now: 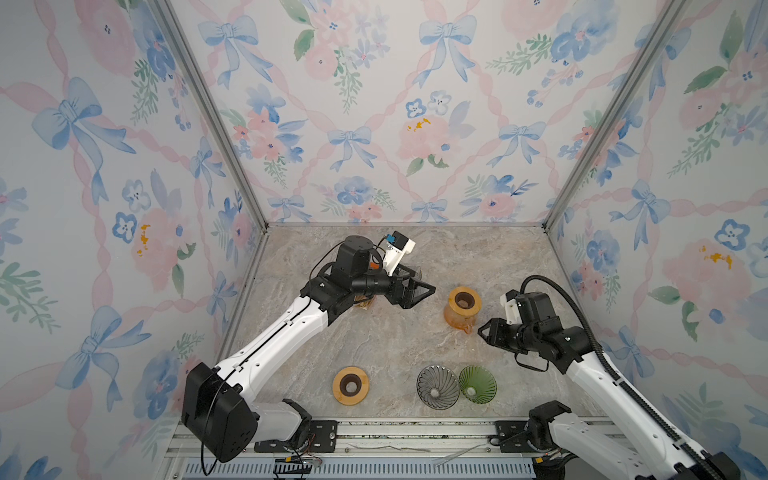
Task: Place the coffee filter in the dripper
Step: 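Open the right gripper and withdraw it from the wooden base, then move the right gripper down to the green ribbed dripper and grasp its rim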
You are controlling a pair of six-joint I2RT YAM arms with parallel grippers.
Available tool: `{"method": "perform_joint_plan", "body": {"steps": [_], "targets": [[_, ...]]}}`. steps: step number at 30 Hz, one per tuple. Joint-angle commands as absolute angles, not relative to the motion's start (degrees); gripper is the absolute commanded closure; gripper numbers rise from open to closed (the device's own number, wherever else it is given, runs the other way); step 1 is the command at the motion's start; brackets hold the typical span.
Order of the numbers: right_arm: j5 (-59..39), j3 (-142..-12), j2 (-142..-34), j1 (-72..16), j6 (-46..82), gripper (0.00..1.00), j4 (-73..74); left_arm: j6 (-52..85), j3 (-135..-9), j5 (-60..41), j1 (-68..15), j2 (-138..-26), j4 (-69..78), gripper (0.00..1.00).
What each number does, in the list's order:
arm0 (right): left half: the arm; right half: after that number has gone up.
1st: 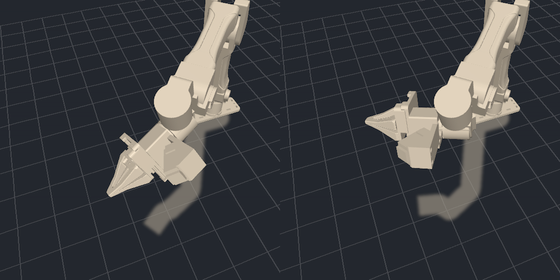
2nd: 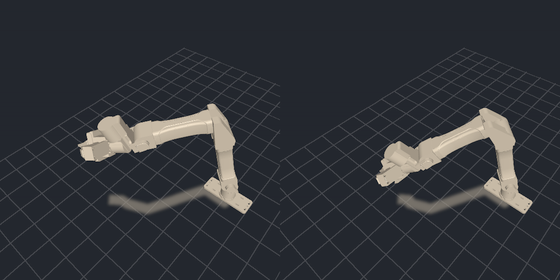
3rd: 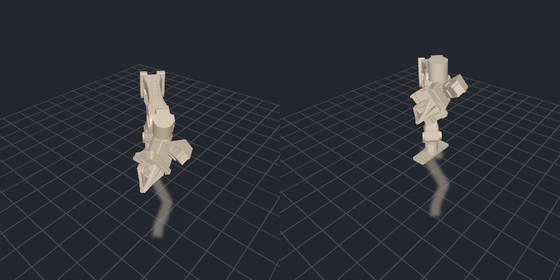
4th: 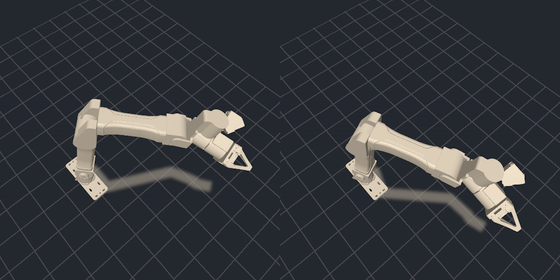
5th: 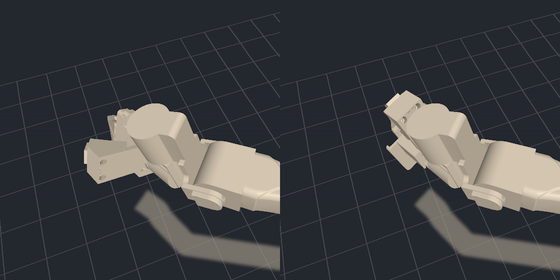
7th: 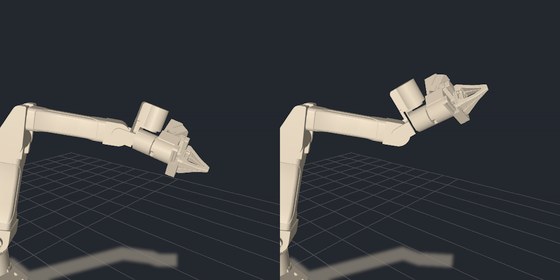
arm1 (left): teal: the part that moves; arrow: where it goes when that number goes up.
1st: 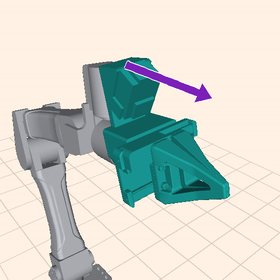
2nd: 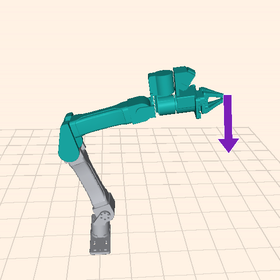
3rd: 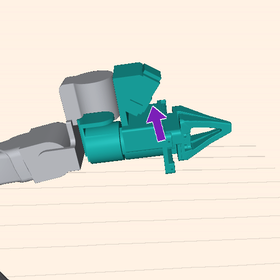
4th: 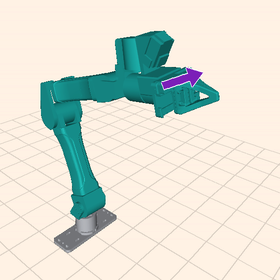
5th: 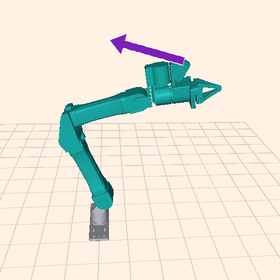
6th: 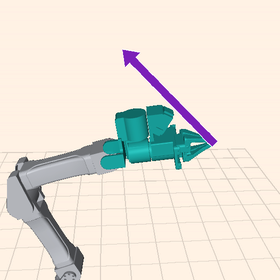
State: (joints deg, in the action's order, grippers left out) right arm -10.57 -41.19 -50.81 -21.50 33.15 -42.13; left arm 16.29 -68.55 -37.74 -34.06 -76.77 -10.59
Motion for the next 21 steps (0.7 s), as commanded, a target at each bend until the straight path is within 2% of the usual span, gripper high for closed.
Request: {"method": "perform_joint_plan", "body": {"steps": [1, 10, 21], "targets": [[-4.53, -43.59, -48.60, -25.16, 34.59, 0.50, -55.09, 13.51, -70.99, -37.93, -35.04, -79.38, -12.88, 0.02], [-9.65, -41.40, -40.96, -30.06, 39.49, 0.40, -61.17, 10.37, -67.74, -38.17, -38.61, -78.85, -12.90, 0.02], [-14.48, -35.10, -38.71, -30.21, 41.84, 0.39, -60.09, 11.05, -66.79, -37.09, -38.71, -76.21, -12.84, 0.02]]}}
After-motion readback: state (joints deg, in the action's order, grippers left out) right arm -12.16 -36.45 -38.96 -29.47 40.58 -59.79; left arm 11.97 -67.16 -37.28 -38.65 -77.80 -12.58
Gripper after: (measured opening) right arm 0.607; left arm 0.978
